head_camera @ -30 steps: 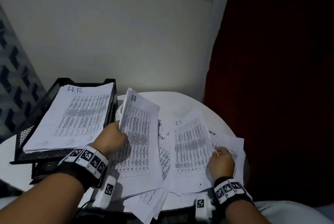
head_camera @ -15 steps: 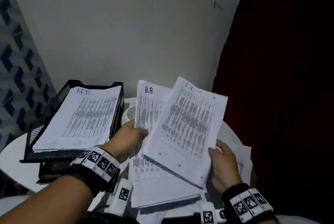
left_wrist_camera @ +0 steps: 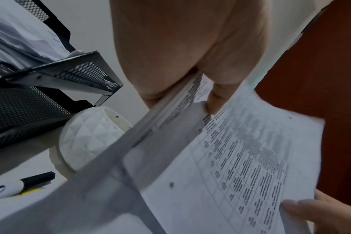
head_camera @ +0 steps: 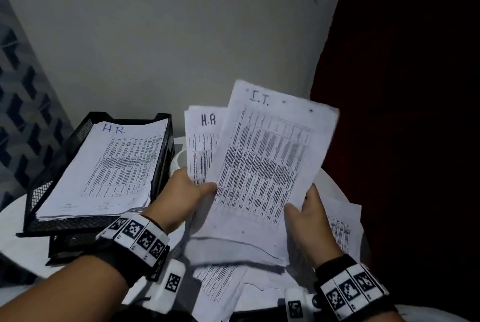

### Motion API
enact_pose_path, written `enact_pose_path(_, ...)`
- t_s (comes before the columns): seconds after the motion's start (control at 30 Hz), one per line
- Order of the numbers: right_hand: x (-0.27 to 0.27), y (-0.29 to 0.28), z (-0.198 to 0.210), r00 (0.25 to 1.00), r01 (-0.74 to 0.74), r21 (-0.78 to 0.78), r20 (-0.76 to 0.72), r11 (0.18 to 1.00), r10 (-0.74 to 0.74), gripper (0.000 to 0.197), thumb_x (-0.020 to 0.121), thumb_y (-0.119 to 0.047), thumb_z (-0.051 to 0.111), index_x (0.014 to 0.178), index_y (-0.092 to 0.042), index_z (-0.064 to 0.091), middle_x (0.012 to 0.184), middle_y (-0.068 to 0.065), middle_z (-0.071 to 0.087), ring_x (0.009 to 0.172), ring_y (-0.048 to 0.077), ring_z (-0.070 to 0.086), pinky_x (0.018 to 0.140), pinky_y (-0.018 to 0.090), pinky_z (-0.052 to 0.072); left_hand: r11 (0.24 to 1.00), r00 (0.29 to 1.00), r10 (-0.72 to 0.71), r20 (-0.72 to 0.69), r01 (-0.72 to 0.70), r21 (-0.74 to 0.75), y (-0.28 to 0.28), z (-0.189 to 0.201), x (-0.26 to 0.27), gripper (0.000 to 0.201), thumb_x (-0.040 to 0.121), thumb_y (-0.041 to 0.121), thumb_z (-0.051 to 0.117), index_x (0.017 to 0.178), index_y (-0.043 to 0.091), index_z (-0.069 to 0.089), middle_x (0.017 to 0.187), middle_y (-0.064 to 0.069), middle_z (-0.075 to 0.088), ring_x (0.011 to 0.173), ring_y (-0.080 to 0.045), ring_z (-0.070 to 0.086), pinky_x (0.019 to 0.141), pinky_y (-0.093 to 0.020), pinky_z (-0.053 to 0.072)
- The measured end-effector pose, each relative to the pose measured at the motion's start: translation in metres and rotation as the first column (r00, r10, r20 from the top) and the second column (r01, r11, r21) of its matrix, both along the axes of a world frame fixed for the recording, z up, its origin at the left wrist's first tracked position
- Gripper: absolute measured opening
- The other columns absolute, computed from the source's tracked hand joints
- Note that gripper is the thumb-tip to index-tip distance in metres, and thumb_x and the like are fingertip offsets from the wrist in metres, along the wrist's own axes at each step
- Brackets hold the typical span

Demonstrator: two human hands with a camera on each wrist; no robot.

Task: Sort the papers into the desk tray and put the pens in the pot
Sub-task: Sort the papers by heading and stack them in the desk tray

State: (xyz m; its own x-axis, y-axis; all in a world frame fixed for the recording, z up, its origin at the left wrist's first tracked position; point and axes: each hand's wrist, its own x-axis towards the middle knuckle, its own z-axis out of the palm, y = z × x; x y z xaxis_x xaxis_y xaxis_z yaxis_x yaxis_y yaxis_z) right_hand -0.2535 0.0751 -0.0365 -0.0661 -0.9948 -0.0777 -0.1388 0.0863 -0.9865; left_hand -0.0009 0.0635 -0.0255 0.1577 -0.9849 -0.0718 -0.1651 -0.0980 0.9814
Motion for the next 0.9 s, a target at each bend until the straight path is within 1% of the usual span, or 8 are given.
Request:
enact_pose_path(0.1,-0.002,0.005,0.012,0.998,0.004,-0.019,0.065,1.000,-0.003,0.034,0.101,0.013,0.042,0.125,-0.008,0.055,0.103,0.002,0.066,0.081,0.007,0.069,0.051,0.003,0.046,0.999,1.000,0.013,0.007,-0.012,-0.037,-0.001,0.003,-0.002,0.023,0.086,-0.006,0.068,0.099,0.012,0.074,0.084,-0.003,0.080,0.081,-0.020,0.076,0.068,-0.025,0.058)
enact_pose_path(0.2,0.001,0.008,0.011,0.993,0.024,-0.031,0.113,0.999,-0.021,0.031,0.101,0.014,0.043,0.120,-0.007,0.058,0.102,0.006,0.069,0.065,-0.007,0.069,0.046,0.009,0.048,0.998,0.999,-0.032,-0.031,0.030,-0.051,0.002,0.007,-0.004,0.026,0.086,-0.014,0.063,0.093,0.009,0.072,0.076,0.000,0.079,0.076,-0.017,0.076,0.064,-0.021,0.058)
enact_pose_path(0.33,0.002,0.008,0.007,0.969,0.062,-0.018,0.241,0.998,-0.056,0.036,0.097,0.021,0.042,0.118,-0.005,0.056,0.097,0.003,0.064,0.072,0.001,0.068,0.046,0.009,0.048,0.993,0.992,-0.108,-0.062,0.105,-0.060,0.002,0.001,-0.003,0.027,0.070,-0.001,0.065,0.090,0.016,0.068,0.084,0.000,0.075,0.087,-0.022,0.072,0.079,-0.040,0.057)
enact_pose_path(0.4,0.003,0.006,-0.009,0.973,0.079,0.012,0.215,0.997,-0.080,0.040,0.097,0.019,0.042,0.116,-0.012,0.058,0.099,0.004,0.066,0.087,0.011,0.068,0.056,0.013,0.055,0.992,0.991,-0.122,-0.046,0.121,-0.034,0.003,-0.004,-0.001,0.024,0.070,0.003,0.063,0.089,0.017,0.067,0.087,-0.001,0.073,0.092,-0.025,0.069,0.083,-0.043,0.056)
enact_pose_path(0.47,0.008,0.006,-0.026,0.971,0.112,0.079,0.204,0.991,-0.126,0.032,0.102,0.007,0.048,0.114,-0.020,0.061,0.107,0.011,0.073,0.104,0.022,0.072,0.080,0.041,0.066,0.994,0.993,-0.109,-0.051,0.109,-0.002,0.005,-0.009,-0.001,0.030,0.082,0.002,0.062,0.107,0.015,0.070,0.103,-0.006,0.077,0.104,-0.026,0.072,0.095,-0.050,0.056)
enact_pose_path(0.53,0.013,0.005,-0.033,0.973,0.136,0.091,0.175,0.987,-0.150,0.024,0.105,-0.003,0.048,0.113,-0.022,0.061,0.112,0.009,0.074,0.108,0.034,0.070,0.084,0.061,0.061,0.997,0.996,-0.070,-0.048,0.071,0.018,0.007,-0.010,-0.003,0.033,0.092,-0.003,0.055,0.116,0.014,0.069,0.110,-0.006,0.077,0.109,-0.023,0.071,0.100,-0.052,0.054)
enact_pose_path(0.67,0.017,-0.002,-0.021,0.979,0.161,-0.071,0.141,0.984,-0.150,0.023,0.108,-0.006,0.046,0.120,-0.019,0.061,0.114,0.000,0.075,0.107,0.019,0.072,0.090,0.034,0.059,1.000,0.995,0.000,-0.103,0.000,0.000,0.007,0.003,-0.010,0.029,0.095,-0.004,0.051,0.111,0.013,0.069,0.105,-0.005,0.078,0.099,-0.024,0.073,0.084,-0.042,0.060)
enact_pose_path(0.9,0.017,0.005,-0.057,0.984,0.084,0.016,0.155,0.996,-0.086,0.052,0.088,0.002,0.049,0.127,-0.030,0.062,0.120,-0.001,0.072,0.109,0.020,0.065,0.109,0.049,0.047,0.998,0.998,-0.035,-0.046,0.037,0.045,0.008,-0.020,-0.008,0.045,0.085,-0.006,0.052,0.115,0.024,0.067,0.105,-0.002,0.078,0.094,-0.017,0.073,0.082,-0.038,0.058)
